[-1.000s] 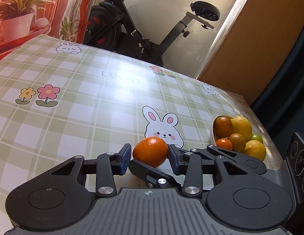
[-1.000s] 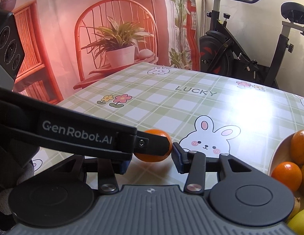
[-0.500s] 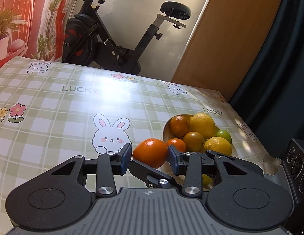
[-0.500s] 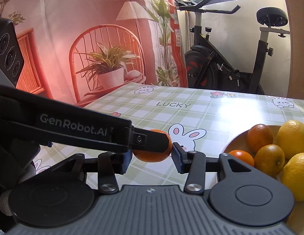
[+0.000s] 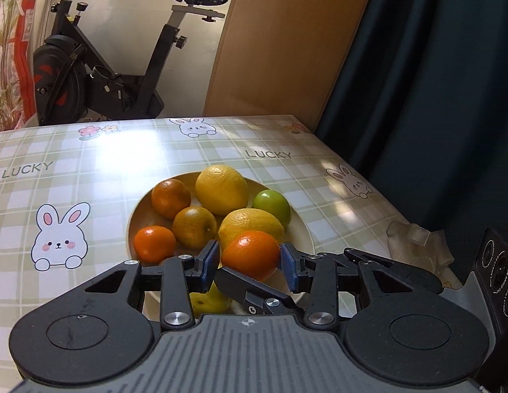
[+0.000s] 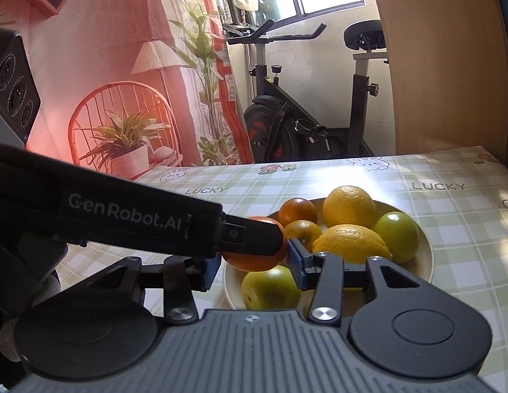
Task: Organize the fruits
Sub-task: 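Carry the tangerine in the left gripper onto the plate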
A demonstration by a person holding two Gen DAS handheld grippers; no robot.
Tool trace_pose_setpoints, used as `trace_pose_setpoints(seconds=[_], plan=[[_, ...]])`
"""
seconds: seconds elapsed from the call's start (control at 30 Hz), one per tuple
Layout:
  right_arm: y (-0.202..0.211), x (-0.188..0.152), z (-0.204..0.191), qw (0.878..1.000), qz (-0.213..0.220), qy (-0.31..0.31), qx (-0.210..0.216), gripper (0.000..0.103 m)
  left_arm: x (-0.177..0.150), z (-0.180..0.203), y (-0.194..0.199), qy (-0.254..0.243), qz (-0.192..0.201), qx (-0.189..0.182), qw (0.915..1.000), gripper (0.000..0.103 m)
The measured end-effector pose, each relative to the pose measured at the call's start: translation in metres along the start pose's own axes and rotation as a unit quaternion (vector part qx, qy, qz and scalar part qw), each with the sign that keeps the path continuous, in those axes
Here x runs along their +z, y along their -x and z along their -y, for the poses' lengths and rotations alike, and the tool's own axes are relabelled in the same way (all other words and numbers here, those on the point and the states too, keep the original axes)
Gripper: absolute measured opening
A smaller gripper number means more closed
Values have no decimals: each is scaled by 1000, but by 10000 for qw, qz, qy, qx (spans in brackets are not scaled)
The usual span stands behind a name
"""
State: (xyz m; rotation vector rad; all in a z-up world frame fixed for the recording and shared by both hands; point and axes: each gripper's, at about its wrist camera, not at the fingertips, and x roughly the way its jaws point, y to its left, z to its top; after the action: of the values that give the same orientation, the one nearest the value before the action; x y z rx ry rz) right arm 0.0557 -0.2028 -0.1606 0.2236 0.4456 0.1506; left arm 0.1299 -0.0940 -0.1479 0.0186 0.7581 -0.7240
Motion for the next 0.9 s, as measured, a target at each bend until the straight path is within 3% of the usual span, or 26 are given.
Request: trace_pose_setpoints(seconds=[0.27,0.47,0.9], plan=[[24,-12,40,9980,2,-460,-426,46,1,33,-33,-335,-234,-66,9991,45],[23,-13,46,9970,28,-353,-694,46,2,39,-44,-393,-294,-13,9988,46],[18,-18,58,9966,-13,-470,-680,46,-1,44,-45,-452,-199,53,9988,44]])
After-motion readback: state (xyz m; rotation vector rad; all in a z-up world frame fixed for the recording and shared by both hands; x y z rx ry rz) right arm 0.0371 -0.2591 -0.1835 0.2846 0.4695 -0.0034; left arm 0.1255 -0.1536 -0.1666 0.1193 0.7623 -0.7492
